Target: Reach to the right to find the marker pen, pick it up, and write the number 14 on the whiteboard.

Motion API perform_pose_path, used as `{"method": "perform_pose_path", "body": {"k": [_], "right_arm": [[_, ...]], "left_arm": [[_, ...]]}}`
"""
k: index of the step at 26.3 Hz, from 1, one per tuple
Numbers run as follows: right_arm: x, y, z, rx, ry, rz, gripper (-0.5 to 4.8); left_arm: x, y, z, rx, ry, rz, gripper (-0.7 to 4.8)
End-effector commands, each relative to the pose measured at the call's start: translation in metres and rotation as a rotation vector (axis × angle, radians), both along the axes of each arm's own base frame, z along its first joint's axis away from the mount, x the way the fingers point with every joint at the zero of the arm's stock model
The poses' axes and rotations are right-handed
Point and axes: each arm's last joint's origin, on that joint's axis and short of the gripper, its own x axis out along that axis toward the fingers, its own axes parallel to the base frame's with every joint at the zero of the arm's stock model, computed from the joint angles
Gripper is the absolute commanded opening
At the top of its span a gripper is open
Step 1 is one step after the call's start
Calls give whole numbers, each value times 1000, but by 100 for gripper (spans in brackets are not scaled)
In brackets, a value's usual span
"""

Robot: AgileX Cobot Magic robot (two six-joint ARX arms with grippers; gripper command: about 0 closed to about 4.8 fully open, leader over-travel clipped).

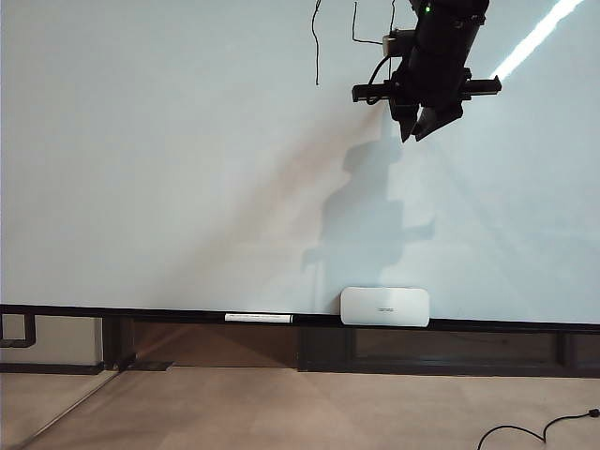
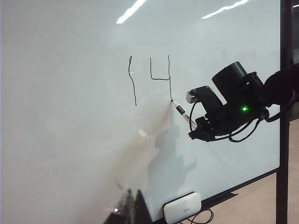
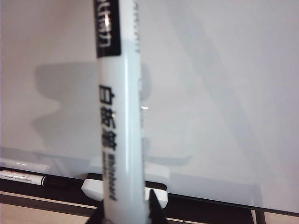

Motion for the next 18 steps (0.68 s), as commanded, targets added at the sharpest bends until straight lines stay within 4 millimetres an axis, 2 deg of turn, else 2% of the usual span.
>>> {"method": "perform_pose_path", "body": {"k": [1, 7, 12, 18], "right_arm": [[-1, 0, 6, 11, -21, -4, -2], [-11, 3, 20, 23, -51, 11, -2], [-25, 2, 41, 32, -96, 26, -2], [-46, -6, 71, 56, -158, 30, -2]], "left_arm": [[-1, 0, 2, -4, -12, -1, -6], [-3, 4, 6, -5, 57, 82, -6], [-15, 10, 19, 83, 81, 203, -6], [-27, 18, 28, 78, 174, 336, -6]]}}
